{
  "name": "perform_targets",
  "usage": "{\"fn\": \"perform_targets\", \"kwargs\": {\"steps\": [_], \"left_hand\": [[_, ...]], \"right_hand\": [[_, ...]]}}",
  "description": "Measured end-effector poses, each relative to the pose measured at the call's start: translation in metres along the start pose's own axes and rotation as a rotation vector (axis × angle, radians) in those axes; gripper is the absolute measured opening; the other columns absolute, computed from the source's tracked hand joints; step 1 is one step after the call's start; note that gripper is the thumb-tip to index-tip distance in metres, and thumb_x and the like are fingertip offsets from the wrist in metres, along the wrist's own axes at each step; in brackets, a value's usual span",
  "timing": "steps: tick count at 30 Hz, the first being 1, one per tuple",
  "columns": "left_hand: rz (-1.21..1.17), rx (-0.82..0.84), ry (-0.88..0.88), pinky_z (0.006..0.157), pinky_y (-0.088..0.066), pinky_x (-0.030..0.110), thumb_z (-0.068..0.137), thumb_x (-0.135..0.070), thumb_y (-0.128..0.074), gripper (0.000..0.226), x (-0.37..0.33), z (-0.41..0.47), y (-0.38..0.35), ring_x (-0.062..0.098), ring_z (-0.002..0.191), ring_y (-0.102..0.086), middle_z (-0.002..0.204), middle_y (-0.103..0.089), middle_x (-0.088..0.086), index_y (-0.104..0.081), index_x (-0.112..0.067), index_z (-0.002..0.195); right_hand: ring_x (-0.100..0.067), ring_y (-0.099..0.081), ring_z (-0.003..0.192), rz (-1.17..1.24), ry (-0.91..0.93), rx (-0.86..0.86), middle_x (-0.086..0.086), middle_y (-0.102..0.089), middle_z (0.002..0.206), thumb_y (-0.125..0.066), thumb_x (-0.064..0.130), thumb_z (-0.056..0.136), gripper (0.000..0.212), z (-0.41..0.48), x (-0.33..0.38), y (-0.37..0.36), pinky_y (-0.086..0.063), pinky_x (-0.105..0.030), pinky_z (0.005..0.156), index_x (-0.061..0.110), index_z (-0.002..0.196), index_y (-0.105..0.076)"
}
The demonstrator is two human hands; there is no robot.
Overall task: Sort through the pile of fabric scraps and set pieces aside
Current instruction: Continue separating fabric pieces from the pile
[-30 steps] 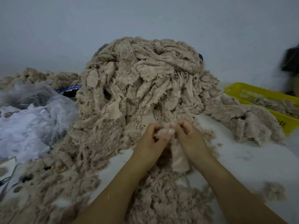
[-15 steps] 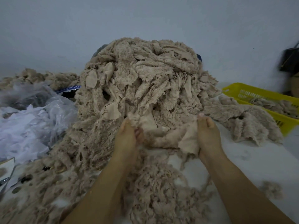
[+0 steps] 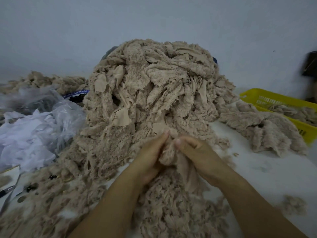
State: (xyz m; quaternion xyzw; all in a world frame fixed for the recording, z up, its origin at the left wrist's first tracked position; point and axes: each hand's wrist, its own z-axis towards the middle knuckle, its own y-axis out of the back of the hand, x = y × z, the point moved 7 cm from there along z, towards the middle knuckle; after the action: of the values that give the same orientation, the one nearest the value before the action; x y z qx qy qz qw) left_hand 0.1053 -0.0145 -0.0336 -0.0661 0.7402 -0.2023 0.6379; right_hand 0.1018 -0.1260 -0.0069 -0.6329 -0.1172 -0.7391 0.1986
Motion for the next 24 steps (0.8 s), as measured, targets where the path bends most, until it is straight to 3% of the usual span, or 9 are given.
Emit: {"fn": "perform_targets", "kwargs": {"steps": [3,6,10,15,18,20,24], "left_hand": [[-0.204,-0.032,-0.004,0.090,-0.058,0.033,0.090,-0.030,-0.064,0.038,-0.007,0.001,0.009,0.022,0.107,-0.069,0.121,-0.070,0.015,-0.072,-0.004,0.116],[-0.347,-0.120,-0.052,0.078,-0.060,0.028,0.086,-0.027,-0.063,0.033,-0.013,0.003,0.019,0.011,0.097,-0.072,0.118,-0.073,0.006,-0.073,-0.009,0.111],[-0.532,-0.181,-0.123,0.088,-0.057,0.030,0.085,-0.025,-0.064,0.036,-0.019,0.003,0.031,0.015,0.093,-0.071,0.111,-0.074,0.008,-0.067,-0.004,0.114],[-0.663,-0.195,-0.179,0.083,-0.057,0.027,0.098,-0.032,-0.050,0.040,-0.026,0.002,0.041,0.017,0.099,-0.073,0.120,-0.071,0.011,-0.062,-0.005,0.125],[-0.507,-0.165,-0.185,0.096,-0.050,0.032,0.100,-0.039,-0.042,0.044,-0.028,0.001,0.033,0.019,0.117,-0.065,0.127,-0.069,0.009,-0.060,-0.009,0.127],[-0.319,-0.131,-0.187,0.101,-0.050,0.036,0.094,-0.044,-0.046,0.048,-0.023,0.000,0.020,0.018,0.123,-0.061,0.131,-0.067,0.005,-0.065,-0.014,0.126],[-0.068,-0.040,-0.115,0.080,-0.059,0.033,0.092,-0.046,-0.059,0.039,-0.005,-0.004,-0.003,0.020,0.112,-0.068,0.124,-0.070,0.008,-0.074,-0.019,0.116]], "right_hand": [[-0.005,-0.062,0.075,-0.163,-0.007,0.118,0.012,-0.067,0.074,-0.059,0.044,0.086,0.020,-0.003,0.001,-0.016,-0.050,-0.021,0.075,0.035,0.073,-0.072],[-0.006,-0.047,0.057,-0.210,-0.021,0.128,0.012,-0.050,0.057,-0.058,0.048,0.085,0.028,-0.003,0.000,-0.012,-0.040,-0.020,0.060,0.036,0.060,-0.063],[-0.014,-0.060,0.064,-0.240,-0.050,0.075,-0.001,-0.061,0.065,-0.057,0.061,0.080,0.045,-0.001,-0.005,0.004,-0.045,-0.023,0.069,0.019,0.069,-0.067],[-0.012,-0.062,0.062,-0.491,-0.049,-0.078,0.008,-0.067,0.069,-0.051,0.063,0.087,0.037,0.004,-0.012,0.019,-0.052,-0.026,0.067,0.031,0.076,-0.068],[0.006,-0.058,0.076,-0.581,0.044,-0.124,0.023,-0.060,0.091,-0.060,0.049,0.092,0.009,0.006,-0.007,0.017,-0.044,-0.008,0.066,0.043,0.086,-0.063],[0.012,-0.053,0.086,-0.655,0.081,-0.084,0.021,-0.052,0.099,-0.066,0.040,0.091,0.010,0.008,-0.008,0.007,-0.041,-0.004,0.071,0.044,0.093,-0.058],[0.014,-0.046,0.091,-0.801,0.150,-0.044,0.021,-0.049,0.096,-0.064,0.026,0.092,0.016,0.010,-0.009,-0.008,-0.035,-0.007,0.070,0.036,0.094,-0.052]]}}
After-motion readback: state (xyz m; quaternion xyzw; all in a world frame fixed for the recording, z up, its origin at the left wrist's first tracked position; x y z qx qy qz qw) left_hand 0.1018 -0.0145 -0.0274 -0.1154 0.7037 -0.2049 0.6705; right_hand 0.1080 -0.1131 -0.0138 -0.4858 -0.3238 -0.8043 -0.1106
